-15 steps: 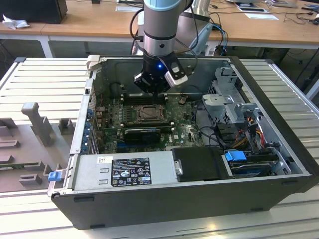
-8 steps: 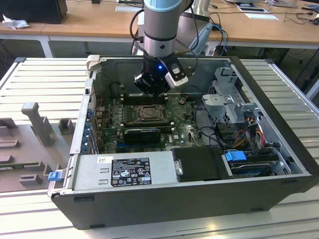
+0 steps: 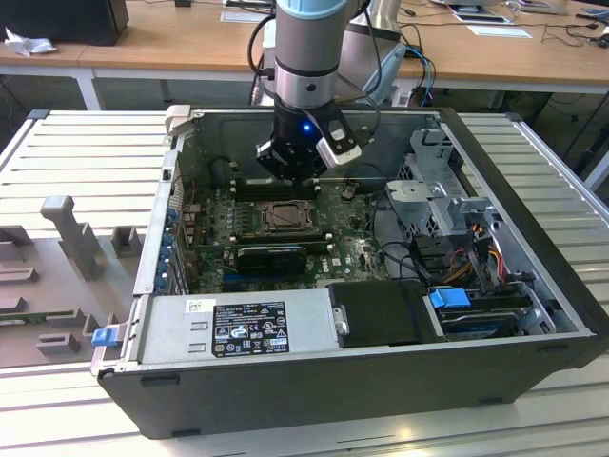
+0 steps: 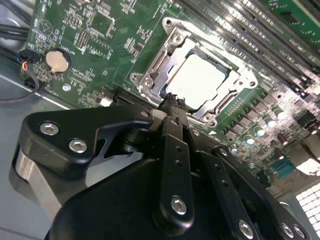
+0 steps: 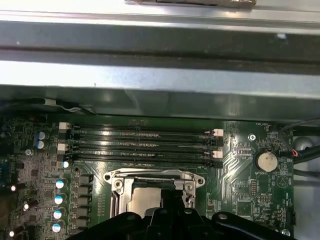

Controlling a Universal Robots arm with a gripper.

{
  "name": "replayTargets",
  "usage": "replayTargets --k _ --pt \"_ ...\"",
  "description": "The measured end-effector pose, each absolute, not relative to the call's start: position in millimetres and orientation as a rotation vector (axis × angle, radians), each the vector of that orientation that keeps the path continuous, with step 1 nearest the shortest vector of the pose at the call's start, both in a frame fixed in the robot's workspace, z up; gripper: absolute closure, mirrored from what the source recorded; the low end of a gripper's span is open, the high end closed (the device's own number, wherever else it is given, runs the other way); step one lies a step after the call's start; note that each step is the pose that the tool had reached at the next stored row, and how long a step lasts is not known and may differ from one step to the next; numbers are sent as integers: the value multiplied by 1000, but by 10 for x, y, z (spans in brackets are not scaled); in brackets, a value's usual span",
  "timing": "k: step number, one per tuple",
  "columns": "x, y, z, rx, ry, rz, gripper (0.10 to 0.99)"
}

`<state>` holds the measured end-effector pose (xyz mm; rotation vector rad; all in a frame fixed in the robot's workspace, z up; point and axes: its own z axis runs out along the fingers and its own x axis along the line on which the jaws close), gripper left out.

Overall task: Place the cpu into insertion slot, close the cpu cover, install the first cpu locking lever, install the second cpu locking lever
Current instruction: 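Install the second cpu locking lever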

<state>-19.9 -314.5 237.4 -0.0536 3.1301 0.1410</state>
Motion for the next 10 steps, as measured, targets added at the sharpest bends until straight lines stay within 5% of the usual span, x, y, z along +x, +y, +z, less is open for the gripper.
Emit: replayTargets --k 10 --pt "-198 -3244 2437 -53 3130 142 980"
